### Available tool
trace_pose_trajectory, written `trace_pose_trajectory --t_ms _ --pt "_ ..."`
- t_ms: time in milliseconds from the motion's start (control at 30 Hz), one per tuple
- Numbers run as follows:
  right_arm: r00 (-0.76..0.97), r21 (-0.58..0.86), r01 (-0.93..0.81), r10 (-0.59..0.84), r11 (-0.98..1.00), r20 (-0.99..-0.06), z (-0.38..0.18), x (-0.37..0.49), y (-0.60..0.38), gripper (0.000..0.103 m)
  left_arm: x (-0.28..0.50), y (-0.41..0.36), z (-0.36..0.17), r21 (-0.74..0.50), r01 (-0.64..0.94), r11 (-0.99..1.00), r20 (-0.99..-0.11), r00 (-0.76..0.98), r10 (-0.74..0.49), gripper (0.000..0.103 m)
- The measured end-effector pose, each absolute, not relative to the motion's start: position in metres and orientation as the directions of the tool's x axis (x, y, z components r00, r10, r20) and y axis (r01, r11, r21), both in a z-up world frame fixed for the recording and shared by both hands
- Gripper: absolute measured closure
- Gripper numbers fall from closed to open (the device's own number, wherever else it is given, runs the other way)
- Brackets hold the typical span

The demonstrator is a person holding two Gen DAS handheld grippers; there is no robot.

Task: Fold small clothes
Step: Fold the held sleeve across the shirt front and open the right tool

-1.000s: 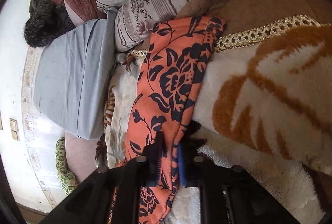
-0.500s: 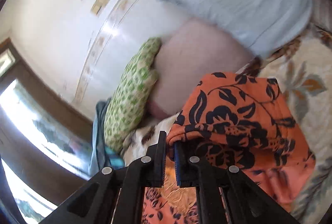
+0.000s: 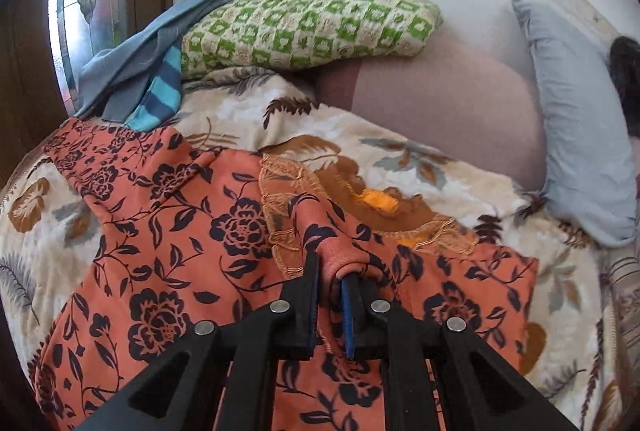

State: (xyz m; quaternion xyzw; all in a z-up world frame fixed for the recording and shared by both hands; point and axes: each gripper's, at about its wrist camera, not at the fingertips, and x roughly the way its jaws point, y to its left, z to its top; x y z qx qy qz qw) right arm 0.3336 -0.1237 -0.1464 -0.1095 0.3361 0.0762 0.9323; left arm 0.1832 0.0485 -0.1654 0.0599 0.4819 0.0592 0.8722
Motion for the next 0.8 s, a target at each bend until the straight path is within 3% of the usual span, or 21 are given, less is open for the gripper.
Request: trace_pose_trajectory --t_ms 333,800 --pt "0.875 -0.147 -0.158 0.07 0.976 -0.479 -0.075 0.271 -0.169 0.091 0.177 0.004 -0.158 0.19 0.041 0.981 -0.826 0.547 0.136 0.0" --pt "0.898 -0.131 -0.115 0.047 0.985 -0.438 -0.059 0.246 -0.192 0.091 0.17 -0.032 -0.144 0.225 0.11 0.968 -0.81 0.573 0.123 0.0"
